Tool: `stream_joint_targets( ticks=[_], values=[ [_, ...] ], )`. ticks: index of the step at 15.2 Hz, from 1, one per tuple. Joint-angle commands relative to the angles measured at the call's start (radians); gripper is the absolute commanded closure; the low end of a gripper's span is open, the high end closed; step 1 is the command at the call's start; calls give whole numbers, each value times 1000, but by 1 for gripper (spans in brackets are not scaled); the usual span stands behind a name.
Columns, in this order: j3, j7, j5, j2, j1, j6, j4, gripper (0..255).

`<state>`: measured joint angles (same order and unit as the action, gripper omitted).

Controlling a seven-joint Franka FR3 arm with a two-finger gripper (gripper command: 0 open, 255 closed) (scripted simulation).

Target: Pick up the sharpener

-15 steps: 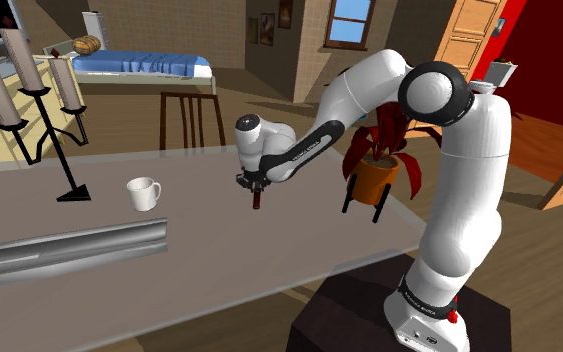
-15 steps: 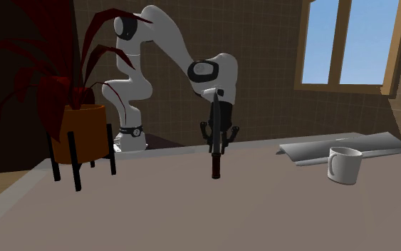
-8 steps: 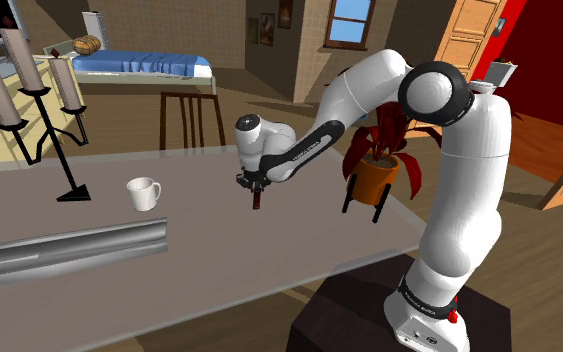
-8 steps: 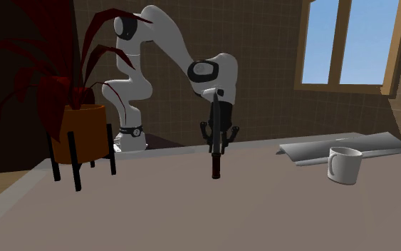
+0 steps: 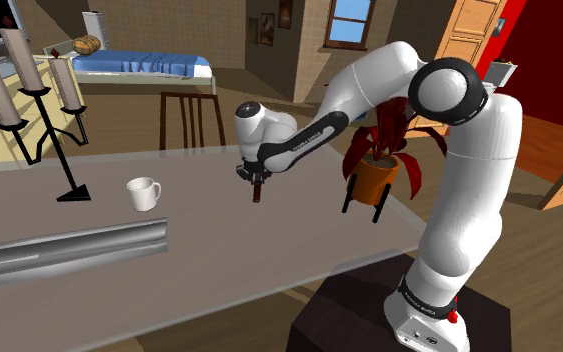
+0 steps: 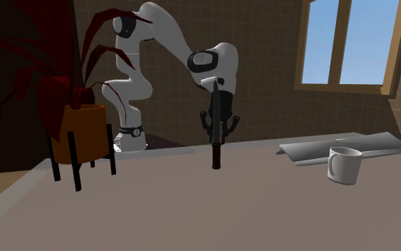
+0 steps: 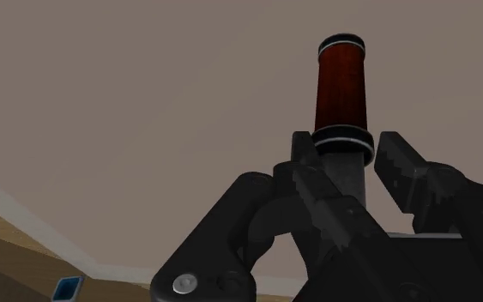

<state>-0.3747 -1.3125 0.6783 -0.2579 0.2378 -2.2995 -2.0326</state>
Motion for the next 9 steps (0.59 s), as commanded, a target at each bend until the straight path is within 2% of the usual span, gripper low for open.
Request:
stream_joint_targets(
  ticks=[1,9],
  values=[
    [-5,18,-18,18,3,16,4,255],
    [-18,71,-69,64,10,69,27,255]
  ],
)
